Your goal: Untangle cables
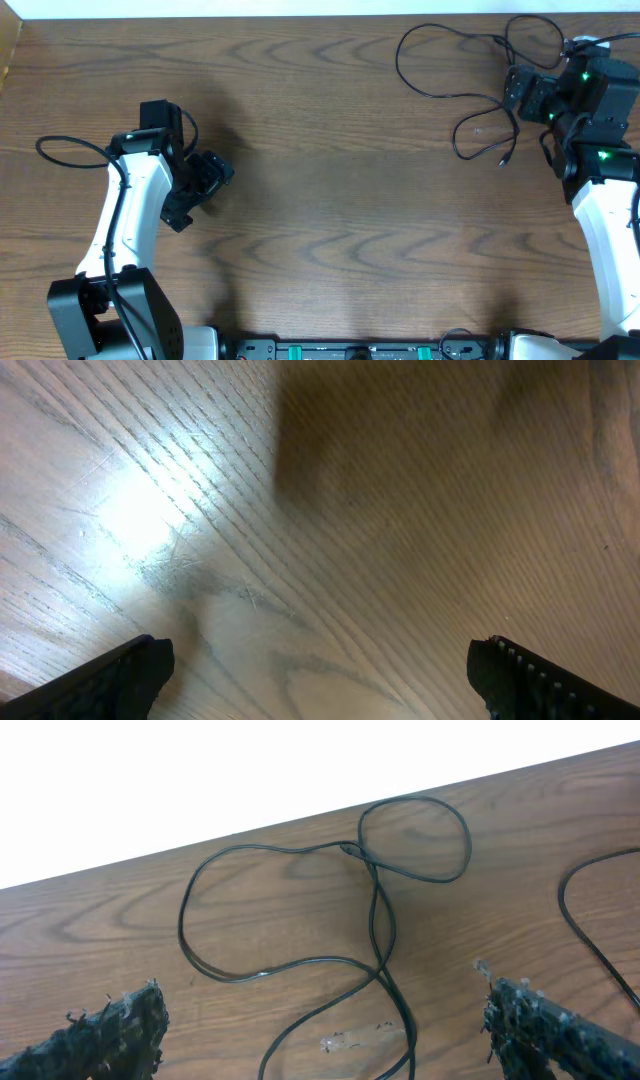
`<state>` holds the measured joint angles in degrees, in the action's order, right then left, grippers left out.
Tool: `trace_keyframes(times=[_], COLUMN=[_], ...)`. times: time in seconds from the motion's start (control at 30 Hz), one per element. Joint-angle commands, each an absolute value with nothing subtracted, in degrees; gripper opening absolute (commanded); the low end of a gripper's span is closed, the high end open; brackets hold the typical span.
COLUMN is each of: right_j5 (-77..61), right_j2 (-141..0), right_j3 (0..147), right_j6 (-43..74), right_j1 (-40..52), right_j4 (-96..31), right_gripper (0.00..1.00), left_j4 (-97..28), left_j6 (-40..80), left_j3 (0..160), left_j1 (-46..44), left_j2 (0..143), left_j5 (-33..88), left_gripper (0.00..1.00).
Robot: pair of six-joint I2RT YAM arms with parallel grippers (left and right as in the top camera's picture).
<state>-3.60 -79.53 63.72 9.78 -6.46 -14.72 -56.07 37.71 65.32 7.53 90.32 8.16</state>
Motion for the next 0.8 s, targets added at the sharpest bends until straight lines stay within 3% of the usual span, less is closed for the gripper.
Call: trace_keyframes(times=[0.0,0.47,0.77], right_j5=[-3.36,-3.36,-3.36], right_j2=[-79.42,-79.42,-79.42], right_j3=[63.86,63.86,63.86], right_j6=[8.91,8.93,8.91], right_j1=[-6.39,-6.39,-6.39], right_j4=[-16.49,-30.17,-32.49], right_gripper=[0.99,0.99,0.99], left_j4=[-56.21,-56.23,-56.23], left_j6=[38.26,38.26,38.26], left_j3=[65.47,65.47,65.47], left_j1=[7.53,7.53,7.53], left_j2=[90.35,90.35,90.35], left_j5=[6.98,6.96,6.98], left_gripper=[0.99,0.99,0.99])
